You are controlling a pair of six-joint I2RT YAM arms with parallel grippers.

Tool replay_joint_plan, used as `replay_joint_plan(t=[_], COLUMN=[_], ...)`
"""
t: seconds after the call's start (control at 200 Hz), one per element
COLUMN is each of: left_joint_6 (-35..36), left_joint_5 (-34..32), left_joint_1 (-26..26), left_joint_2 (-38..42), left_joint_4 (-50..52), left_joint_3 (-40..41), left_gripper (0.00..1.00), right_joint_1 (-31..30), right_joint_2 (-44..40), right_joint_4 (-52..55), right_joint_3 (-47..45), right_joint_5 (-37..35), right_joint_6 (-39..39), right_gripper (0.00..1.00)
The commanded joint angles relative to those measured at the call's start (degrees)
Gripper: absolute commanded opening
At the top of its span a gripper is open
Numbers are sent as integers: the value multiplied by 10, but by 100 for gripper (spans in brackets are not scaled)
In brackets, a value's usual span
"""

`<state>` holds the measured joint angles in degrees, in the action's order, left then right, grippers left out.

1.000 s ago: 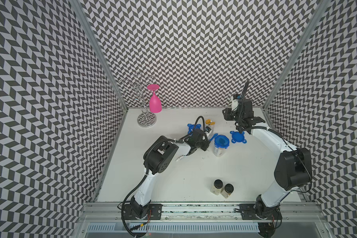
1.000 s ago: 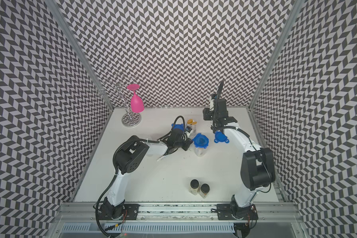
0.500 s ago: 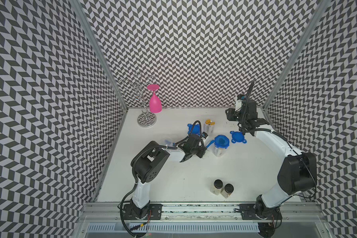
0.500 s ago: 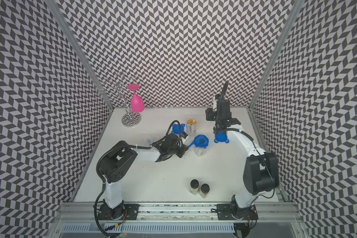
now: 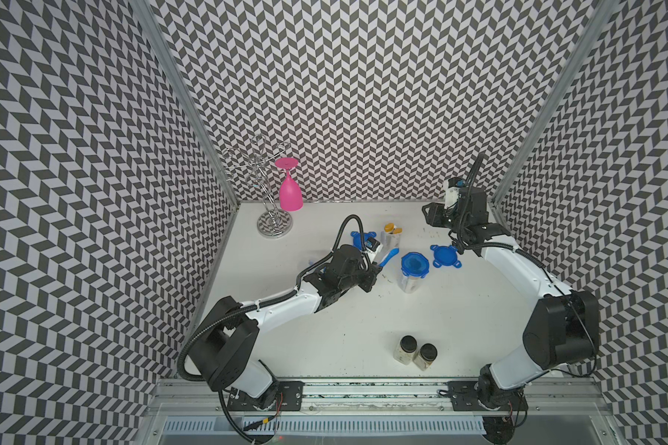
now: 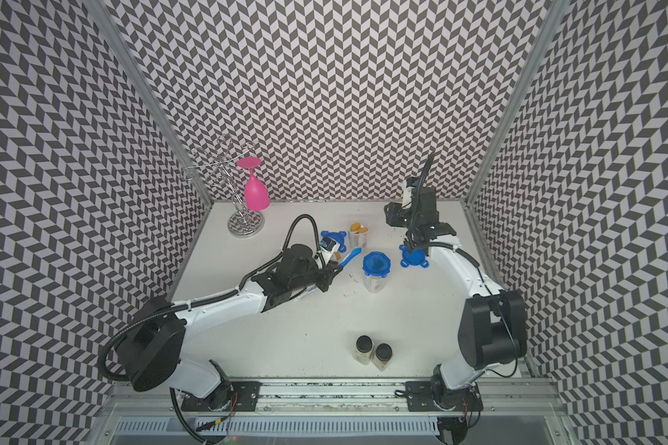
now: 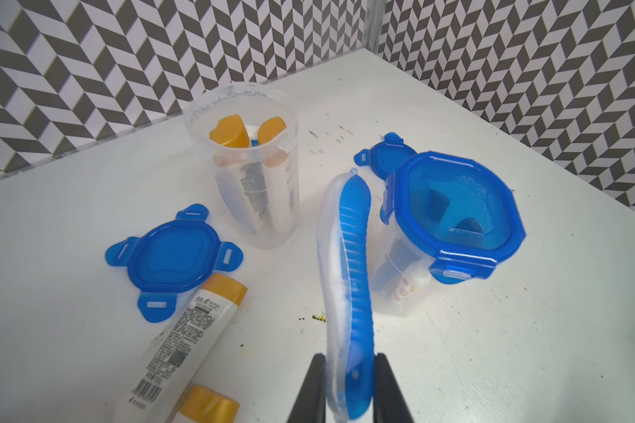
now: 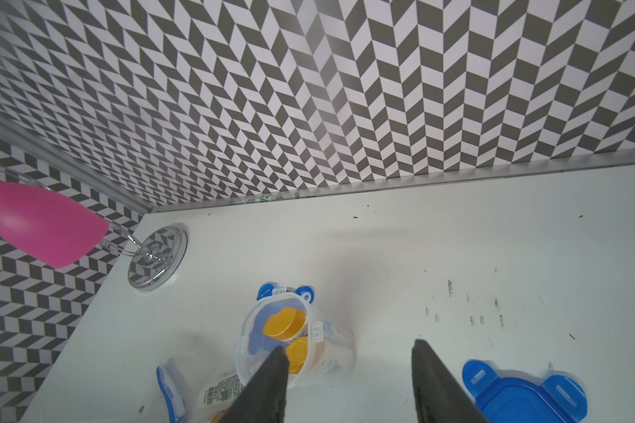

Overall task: Pack away toiletry kits
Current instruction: Pick up the toiletry item from the center of the board, then place the toiletry item into the container.

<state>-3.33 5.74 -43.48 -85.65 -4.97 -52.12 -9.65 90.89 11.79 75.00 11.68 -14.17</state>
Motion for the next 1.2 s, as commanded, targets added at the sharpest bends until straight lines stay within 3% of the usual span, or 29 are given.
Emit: replay_joint_plan(t=[0.0,0.185,0.521,0.696,0.901,1.047,1.197], left_joint_6=[16,37,41,44,43,41,44], left_joint_5=[-33,-43,-27,-17,-10,-2,3], left_joint_1=[-1,15,31,31,31,26,22], left_joint_2=[22,23,12,3,-15,-23,-18], left_joint_4=[42,53,35,32,28,26,27], left_joint_3=[-30,-72,-122,-142,-159,-169,-164], left_gripper=[0,0,0,0,0,0,0], right_joint_1=[4,4,-3,-30,-42,-45,-44], right_joint_2=[-19,-18,6,18,24,32,39], right_joint_4=[-42,-57,-107,-92,-168,-175,-210], right_joint_3=[0,-9,-42,-28,-45,-45,-46], right_joint_5=[89,260,435,461,507,508,511], right_joint_6=[-2,-34,-126,-108,-164,-173,-206], right_gripper=[62,78,85,85,84,79,66])
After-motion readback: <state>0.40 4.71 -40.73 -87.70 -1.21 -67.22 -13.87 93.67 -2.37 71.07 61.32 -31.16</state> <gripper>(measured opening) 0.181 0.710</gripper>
